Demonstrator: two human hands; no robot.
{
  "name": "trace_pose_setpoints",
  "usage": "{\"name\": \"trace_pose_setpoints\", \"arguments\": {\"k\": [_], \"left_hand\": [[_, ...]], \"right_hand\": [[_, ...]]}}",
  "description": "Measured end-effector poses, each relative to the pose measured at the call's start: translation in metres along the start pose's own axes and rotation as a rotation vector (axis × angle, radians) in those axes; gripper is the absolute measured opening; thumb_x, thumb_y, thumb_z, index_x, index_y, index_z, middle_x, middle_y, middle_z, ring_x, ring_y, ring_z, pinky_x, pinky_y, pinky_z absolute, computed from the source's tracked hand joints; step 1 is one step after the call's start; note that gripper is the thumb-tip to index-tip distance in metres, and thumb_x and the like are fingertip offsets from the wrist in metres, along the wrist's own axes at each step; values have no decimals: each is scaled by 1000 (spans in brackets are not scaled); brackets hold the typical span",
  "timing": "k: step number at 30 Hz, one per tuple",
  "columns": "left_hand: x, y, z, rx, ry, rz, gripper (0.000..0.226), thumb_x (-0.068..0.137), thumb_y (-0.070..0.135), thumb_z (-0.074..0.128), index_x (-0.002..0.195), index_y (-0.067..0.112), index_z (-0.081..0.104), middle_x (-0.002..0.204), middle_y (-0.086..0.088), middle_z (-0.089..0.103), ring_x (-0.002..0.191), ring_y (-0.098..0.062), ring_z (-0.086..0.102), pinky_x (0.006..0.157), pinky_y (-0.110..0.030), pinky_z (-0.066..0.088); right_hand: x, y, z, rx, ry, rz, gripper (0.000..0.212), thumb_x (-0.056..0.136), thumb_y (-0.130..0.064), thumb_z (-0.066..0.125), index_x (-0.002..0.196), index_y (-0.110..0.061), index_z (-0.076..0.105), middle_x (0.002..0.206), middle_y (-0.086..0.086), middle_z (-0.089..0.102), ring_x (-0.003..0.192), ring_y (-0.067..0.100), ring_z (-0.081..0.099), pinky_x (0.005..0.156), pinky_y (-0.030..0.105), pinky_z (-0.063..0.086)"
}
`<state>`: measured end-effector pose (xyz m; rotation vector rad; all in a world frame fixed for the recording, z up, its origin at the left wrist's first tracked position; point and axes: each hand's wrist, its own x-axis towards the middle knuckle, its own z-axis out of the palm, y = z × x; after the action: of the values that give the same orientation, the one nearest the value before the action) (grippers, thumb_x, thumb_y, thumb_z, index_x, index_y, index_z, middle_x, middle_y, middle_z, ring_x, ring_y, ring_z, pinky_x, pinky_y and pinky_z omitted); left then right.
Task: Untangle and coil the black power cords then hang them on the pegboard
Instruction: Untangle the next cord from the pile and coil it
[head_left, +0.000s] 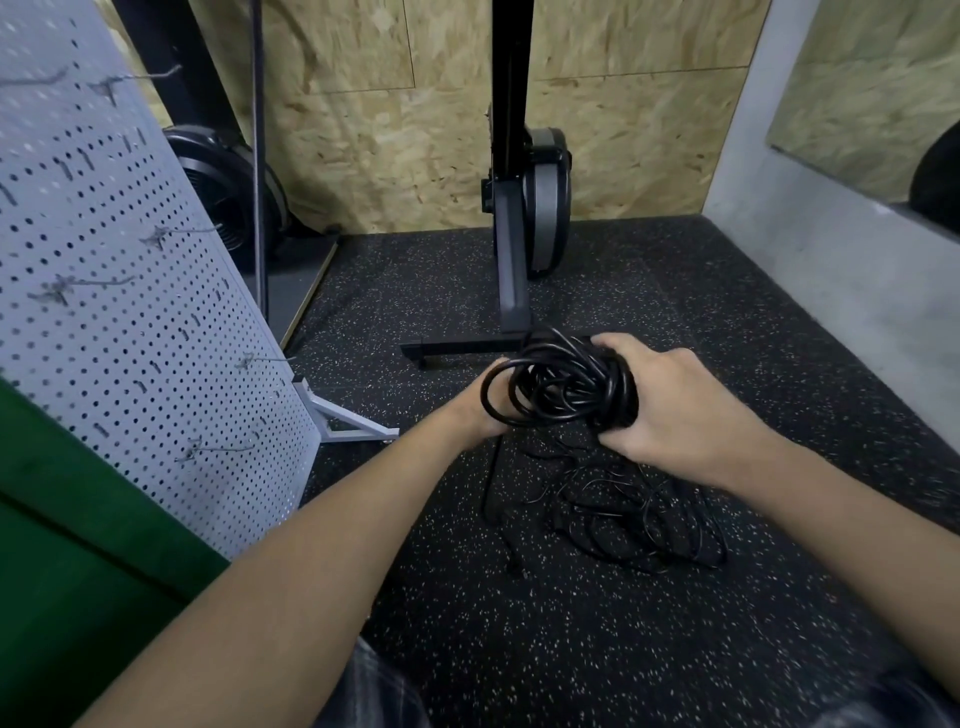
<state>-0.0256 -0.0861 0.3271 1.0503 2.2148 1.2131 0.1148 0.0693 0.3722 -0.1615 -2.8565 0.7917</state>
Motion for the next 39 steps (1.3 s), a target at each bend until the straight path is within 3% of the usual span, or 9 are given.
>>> {"name": "trace_pose_setpoints", "arguments": {"k": [2, 6, 10, 12, 15, 18, 23, 33, 39], "left_hand": [[-13, 15, 4, 90, -45, -30, 31, 103, -15, 46, 104, 14, 57, 67, 18, 58, 49, 18, 53, 59, -5, 43], [-40, 34, -2, 56, -139, -86, 44, 102, -14, 49, 145, -13, 41, 86, 15, 39, 46, 28, 46, 62, 1, 41], [-19, 8, 2, 14, -84, -130, 14, 104, 2, 56, 102, 1, 69, 77, 12, 55, 60, 12, 54, 63, -6, 43], [-12, -4, 9, -11, -79, -85, 32, 109, 19, 54, 85, 1, 65, 57, 18, 50, 48, 4, 45, 55, -8, 36], [-5, -13, 31, 119, -68, -67, 43, 110, 41, 49, 86, 9, 66, 56, 9, 44, 46, -7, 36, 47, -22, 32], [-1, -16, 47, 349, -109, -57, 28, 111, 34, 47, 105, 15, 65, 83, -4, 68, 66, -18, 61, 62, -29, 47], [2, 2, 38, 721, -76, 72, 24, 110, 26, 46, 114, 9, 62, 104, -17, 70, 91, -39, 67, 79, -46, 57], [6, 43, 23, 1206, -34, 434, 33, 102, 43, 62, 113, 12, 61, 112, -6, 69, 100, -33, 68, 67, -38, 39], [8, 22, 15, 806, -65, 541, 35, 90, 50, 74, 92, 17, 68, 91, 7, 66, 86, -19, 65, 65, -37, 45]], "right_hand": [[-4, -9, -1, 65, -10, -17, 80, 76, -15, 85, 145, -26, 45, 88, -11, 71, 78, 1, 67, 73, 15, 53], [-9, -19, -1, 41, 24, -89, 54, 78, -17, 83, 126, -25, 61, 80, -13, 68, 75, -2, 65, 67, 16, 52], [-10, -17, -1, 31, 56, -66, 36, 79, -24, 83, 109, -25, 63, 78, -13, 66, 68, 0, 64, 60, 20, 53], [-2, -8, -6, 66, 141, 7, 28, 79, -22, 81, 97, -22, 60, 78, -11, 65, 66, 1, 62, 56, 12, 45], [14, 20, -6, 50, 196, 177, 27, 84, -25, 77, 98, -23, 55, 85, -6, 65, 77, 14, 64, 66, 27, 51], [21, 44, 3, -59, 123, 291, 37, 87, -31, 73, 114, -22, 49, 89, 0, 65, 80, 26, 66, 78, 48, 58], [27, 63, 17, -189, 43, 390, 38, 92, -32, 70, 115, -17, 43, 95, 5, 63, 85, 31, 62, 74, 43, 49], [28, 68, 41, -444, -237, 370, 33, 91, -23, 72, 114, -15, 49, 104, 6, 62, 89, 30, 62, 73, 39, 47], [11, 40, 38, -597, -532, -4, 24, 92, -23, 72, 112, -17, 61, 99, 3, 61, 95, 25, 68, 76, 34, 52]]}}
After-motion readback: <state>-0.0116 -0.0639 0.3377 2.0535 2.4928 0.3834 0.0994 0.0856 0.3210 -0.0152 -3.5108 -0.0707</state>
